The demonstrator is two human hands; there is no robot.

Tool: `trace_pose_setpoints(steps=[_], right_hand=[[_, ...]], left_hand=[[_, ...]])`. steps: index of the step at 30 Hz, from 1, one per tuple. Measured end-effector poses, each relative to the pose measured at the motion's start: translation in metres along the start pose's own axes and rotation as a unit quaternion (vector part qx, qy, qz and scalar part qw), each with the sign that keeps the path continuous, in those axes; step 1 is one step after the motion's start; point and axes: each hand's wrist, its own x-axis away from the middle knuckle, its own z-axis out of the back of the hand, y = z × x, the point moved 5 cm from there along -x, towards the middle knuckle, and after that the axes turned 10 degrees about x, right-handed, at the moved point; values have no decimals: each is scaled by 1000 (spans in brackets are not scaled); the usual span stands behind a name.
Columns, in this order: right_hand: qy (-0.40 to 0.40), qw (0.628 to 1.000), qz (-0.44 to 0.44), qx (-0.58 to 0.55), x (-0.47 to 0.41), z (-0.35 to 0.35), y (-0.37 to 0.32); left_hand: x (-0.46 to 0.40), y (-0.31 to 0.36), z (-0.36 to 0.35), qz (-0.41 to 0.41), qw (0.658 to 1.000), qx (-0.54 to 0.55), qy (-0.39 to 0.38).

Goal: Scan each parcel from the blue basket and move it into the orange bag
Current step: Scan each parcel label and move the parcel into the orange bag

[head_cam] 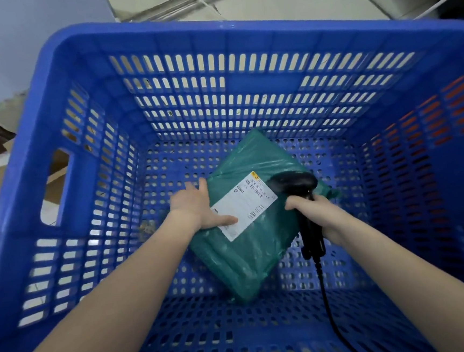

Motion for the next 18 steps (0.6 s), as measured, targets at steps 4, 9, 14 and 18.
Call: trace_pose_setpoints(steps=[4, 9, 14, 18], right_hand=[[89, 990, 48, -94, -1, 17, -18], [60, 988, 87, -110, -2, 19, -53], [39, 996, 33, -74, -13, 10, -24], [23, 996, 19, -87, -22, 3, 0]], left_hand=[[-1, -17, -20, 32, 980, 176, -89], [-9, -24, -38, 43, 947, 292, -124], [-18, -36, -51, 63, 903, 400, -145], [-24, -19, -62, -21, 852, 499, -154]])
